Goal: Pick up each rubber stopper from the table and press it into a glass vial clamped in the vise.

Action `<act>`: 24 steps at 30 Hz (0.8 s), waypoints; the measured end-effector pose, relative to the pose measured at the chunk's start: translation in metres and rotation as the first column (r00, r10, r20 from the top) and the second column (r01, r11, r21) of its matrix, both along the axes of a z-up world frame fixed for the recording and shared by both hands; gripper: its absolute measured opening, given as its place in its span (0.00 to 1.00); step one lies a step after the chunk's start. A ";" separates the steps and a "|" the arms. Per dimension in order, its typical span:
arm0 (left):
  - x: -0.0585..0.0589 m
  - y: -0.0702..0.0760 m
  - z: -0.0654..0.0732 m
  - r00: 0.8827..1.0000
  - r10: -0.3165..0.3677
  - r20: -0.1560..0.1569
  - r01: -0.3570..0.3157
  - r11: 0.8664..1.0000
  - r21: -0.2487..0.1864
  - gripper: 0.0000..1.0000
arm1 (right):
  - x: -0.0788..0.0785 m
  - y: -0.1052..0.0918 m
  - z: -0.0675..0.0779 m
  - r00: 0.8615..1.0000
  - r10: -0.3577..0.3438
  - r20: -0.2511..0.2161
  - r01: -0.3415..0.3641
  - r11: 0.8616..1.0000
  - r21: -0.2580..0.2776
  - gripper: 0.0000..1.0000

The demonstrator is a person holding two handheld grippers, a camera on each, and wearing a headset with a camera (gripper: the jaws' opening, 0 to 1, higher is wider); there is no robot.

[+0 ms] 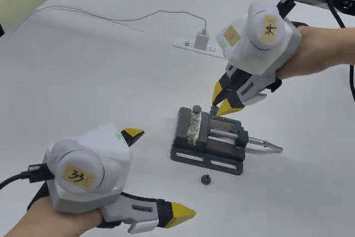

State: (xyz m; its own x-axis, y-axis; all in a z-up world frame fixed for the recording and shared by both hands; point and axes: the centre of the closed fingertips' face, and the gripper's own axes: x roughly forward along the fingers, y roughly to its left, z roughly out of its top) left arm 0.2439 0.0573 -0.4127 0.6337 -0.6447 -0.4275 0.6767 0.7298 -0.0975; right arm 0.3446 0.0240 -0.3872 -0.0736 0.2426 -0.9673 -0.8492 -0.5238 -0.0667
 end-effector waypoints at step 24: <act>0.000 0.013 -0.003 0.998 0.056 -0.017 -0.056 0.998 -0.008 0.99 | 0.011 0.015 -0.034 0.996 0.086 0.003 -0.085 0.992 -0.098 0.05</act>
